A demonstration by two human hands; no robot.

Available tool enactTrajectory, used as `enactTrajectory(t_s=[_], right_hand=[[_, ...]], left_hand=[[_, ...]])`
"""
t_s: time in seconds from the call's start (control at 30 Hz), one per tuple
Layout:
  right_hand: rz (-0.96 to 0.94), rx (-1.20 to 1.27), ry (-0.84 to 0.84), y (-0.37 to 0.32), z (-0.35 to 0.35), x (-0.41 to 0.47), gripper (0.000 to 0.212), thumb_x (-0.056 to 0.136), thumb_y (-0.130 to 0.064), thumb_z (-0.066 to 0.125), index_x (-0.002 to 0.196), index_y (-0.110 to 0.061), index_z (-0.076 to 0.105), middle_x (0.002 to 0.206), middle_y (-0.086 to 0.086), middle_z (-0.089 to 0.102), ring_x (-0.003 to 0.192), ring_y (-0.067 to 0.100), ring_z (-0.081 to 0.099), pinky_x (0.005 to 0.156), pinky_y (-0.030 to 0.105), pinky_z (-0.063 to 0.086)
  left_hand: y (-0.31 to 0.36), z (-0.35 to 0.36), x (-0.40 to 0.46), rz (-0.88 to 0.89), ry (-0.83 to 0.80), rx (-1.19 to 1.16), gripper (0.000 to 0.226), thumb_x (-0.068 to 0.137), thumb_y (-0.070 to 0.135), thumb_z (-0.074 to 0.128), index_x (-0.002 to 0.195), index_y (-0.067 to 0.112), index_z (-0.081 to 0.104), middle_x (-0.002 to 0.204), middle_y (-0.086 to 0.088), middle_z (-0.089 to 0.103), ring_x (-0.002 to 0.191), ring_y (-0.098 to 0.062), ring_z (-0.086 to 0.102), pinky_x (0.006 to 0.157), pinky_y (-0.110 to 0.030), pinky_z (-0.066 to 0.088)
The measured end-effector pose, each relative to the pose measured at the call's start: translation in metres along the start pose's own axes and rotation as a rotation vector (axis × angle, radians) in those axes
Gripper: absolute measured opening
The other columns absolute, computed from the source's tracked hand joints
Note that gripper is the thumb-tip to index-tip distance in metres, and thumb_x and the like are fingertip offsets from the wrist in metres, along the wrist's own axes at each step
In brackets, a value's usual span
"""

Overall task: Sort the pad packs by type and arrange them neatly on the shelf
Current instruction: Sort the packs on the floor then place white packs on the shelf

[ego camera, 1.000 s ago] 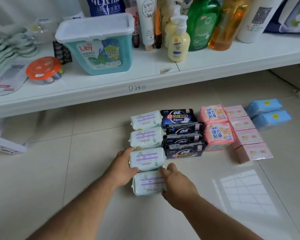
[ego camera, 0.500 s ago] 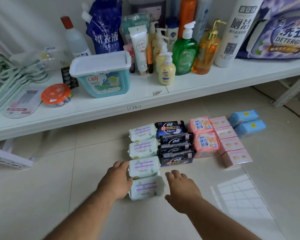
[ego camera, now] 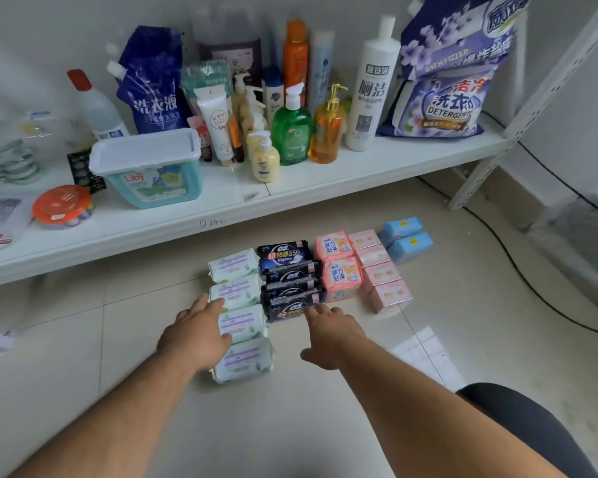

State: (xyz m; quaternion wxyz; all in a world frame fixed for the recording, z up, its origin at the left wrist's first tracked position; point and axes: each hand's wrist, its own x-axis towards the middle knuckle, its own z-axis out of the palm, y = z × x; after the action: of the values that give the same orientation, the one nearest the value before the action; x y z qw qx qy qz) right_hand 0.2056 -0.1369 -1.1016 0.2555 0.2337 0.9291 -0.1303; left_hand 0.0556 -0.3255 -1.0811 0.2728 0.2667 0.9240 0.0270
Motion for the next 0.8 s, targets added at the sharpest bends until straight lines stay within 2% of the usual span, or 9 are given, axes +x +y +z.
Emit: enactTrajectory(t_s=[0.2, 0.37, 0.53, 0.7, 0.8], right_hand=[[-0.016, 0.009, -0.003, -0.001, -0.027, -0.001, 0.085, 0.086, -0.050, 0.069, 0.153, -0.018, 0.027, 0.156, 0.007, 0.036, 0.137, 0.032, 0.041, 0.106, 0.046, 0.044], [-0.016, 0.046, -0.051, -0.006, -0.077, -0.041, 0.087, 0.085, -0.052, 0.069, 0.154, -0.020, 0.025, 0.156, 0.004, 0.034, 0.135, 0.030, 0.043, 0.104, 0.045, 0.046], [0.007, 0.087, -0.127, -0.007, -0.150, -0.113, 0.088, 0.087, -0.049, 0.068, 0.156, -0.019, 0.022, 0.160, 0.006, 0.031, 0.138, 0.032, 0.040, 0.109, 0.045, 0.042], [0.038, 0.135, -0.165, -0.005, -0.225, -0.183, 0.080, 0.086, -0.046, 0.067, 0.151, -0.019, 0.029, 0.153, 0.005, 0.037, 0.134, 0.031, 0.042, 0.108, 0.044, 0.042], [0.043, 0.159, -0.178, -0.006, -0.263, -0.218, 0.080, 0.086, -0.045, 0.068, 0.151, -0.019, 0.029, 0.154, 0.005, 0.036, 0.134, 0.032, 0.041, 0.108, 0.044, 0.041]], left_hand=[[0.013, -0.025, -0.012, -0.009, -0.012, 0.025, 0.075, 0.090, 0.043, 0.054, 0.155, 0.035, 0.017, 0.165, 0.008, 0.005, 0.147, -0.021, 0.022, 0.111, -0.037, 0.035], [0.023, -0.069, -0.053, -0.046, -0.088, 0.027, 0.072, 0.092, 0.044, 0.054, 0.154, 0.036, 0.017, 0.165, 0.006, 0.006, 0.146, -0.023, 0.022, 0.110, -0.039, 0.037], [0.049, -0.138, -0.118, -0.048, -0.169, 0.022, 0.071, 0.093, 0.042, 0.052, 0.153, 0.038, 0.016, 0.165, 0.007, 0.006, 0.146, -0.023, 0.024, 0.108, -0.036, 0.038], [0.085, -0.223, -0.183, -0.027, -0.184, 0.043, 0.062, 0.094, 0.036, 0.048, 0.150, 0.035, 0.023, 0.157, 0.006, 0.022, 0.138, -0.024, 0.033, 0.102, -0.035, 0.040], [0.103, -0.265, -0.214, -0.021, -0.189, 0.034, 0.063, 0.094, 0.036, 0.048, 0.152, 0.035, 0.021, 0.159, 0.007, 0.019, 0.139, -0.024, 0.033, 0.102, -0.035, 0.040]])
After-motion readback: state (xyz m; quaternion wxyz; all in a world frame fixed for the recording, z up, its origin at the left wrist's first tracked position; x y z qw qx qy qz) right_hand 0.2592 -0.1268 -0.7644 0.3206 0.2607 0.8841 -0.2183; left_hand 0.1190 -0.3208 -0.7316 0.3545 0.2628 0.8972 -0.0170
